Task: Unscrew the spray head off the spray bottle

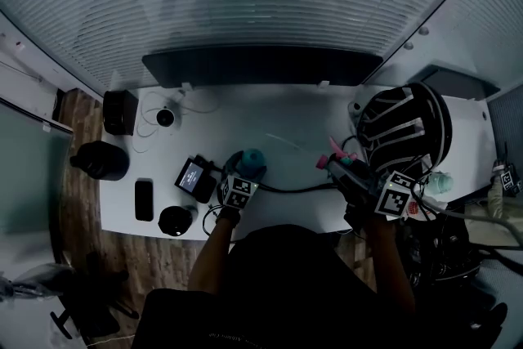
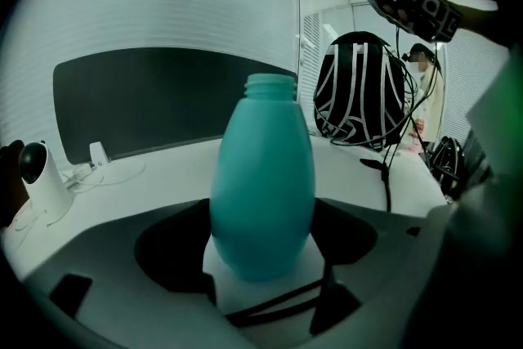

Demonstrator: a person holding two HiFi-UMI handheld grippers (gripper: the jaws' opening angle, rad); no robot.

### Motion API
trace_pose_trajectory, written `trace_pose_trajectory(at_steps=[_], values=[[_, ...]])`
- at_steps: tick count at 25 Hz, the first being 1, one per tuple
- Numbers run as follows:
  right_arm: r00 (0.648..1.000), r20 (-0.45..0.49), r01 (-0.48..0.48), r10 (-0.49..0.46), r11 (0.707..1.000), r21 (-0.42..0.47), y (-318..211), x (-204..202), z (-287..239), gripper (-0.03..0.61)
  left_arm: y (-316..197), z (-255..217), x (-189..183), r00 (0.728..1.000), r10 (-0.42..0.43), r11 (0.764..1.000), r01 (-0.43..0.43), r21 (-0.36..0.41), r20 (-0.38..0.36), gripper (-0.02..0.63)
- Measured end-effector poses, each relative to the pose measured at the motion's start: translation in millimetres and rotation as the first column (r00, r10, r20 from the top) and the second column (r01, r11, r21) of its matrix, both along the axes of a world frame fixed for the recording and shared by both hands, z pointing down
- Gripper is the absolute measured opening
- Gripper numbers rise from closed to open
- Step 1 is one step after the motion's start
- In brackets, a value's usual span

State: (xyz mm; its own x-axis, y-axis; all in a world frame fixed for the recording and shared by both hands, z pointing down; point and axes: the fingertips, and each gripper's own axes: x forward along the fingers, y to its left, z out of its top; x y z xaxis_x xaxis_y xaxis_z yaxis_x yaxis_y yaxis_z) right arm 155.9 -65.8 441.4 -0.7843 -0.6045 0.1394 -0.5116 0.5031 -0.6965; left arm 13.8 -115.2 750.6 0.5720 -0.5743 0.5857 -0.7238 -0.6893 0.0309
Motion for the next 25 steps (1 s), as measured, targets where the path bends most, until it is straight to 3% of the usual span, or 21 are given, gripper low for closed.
trace_pose_trajectory(at_steps=[2, 5, 10, 15, 17, 20, 21, 23, 25], values=[[0.998, 0.059, -0.009, 0.011, 0.999, -0.036, -2.0, -2.6, 7.4, 0.084, -1.8, -3.7, -2.2, 1.0, -0.016, 1.0, 0.016, -0.022, -0.006, 0.37], [0.986, 0.161, -0.023, 0.039, 0.995, -0.1, -4.3, -10.2, 12.4, 0.084, 1.1, -20.6, -9.7, 0.999, -0.044, 0.999, 0.044, 0.01, -0.026, 0.37], [0.979, 0.202, -0.015, 0.031, 0.996, -0.083, -0.5, -9.3, 46.4, 0.084, 31.7, -56.7, -18.2, 0.997, -0.033, 0.997, 0.038, 0.07, -0.074, 0.37], [0.963, 0.269, 0.03, 0.004, 0.992, -0.119, 12.0, -28.5, 71.8, 0.084, 70.8, -121.0, -33.3, 0.976, -0.047, 0.986, 0.08, 0.149, -0.213, 0.37], [0.946, 0.324, 0.043, 0.002, 0.99, -0.131, 20.2, -36.0, 72.0, 0.084, 88.1, -144.5, -35.4, 0.961, -0.001, 0.977, 0.06, 0.205, -0.276, 0.37], [0.929, 0.369, 0.055, -0.025, 0.996, -0.071, 35.4, -38.9, 83.6, 0.084, 117.5, -152.7, -35.2, 0.941, 0.075, 0.978, -0.005, 0.21, -0.33, 0.368], [0.93, 0.364, 0.061, -0.039, 0.997, -0.048, 42.5, -39.6, 91.1, 0.084, 126.2, -149.7, -37.3, 0.943, 0.081, 0.979, -0.014, 0.204, -0.323, 0.352], [0.934, 0.352, 0.078, -0.066, 0.997, -0.019, 54.6, -45.1, 99.2, 0.084, 137.4, -145.2, -43.5, 0.96, 0.077, 0.975, -0.016, 0.221, -0.271, 0.23], [0.937, 0.337, 0.094, -0.087, 0.996, -0.004, 62.0, -50.9, 104.0, 0.084, 143.4, -143.3, -47.3, 0.97, 0.078, 0.97, -0.019, 0.244, -0.231, 0.003]])
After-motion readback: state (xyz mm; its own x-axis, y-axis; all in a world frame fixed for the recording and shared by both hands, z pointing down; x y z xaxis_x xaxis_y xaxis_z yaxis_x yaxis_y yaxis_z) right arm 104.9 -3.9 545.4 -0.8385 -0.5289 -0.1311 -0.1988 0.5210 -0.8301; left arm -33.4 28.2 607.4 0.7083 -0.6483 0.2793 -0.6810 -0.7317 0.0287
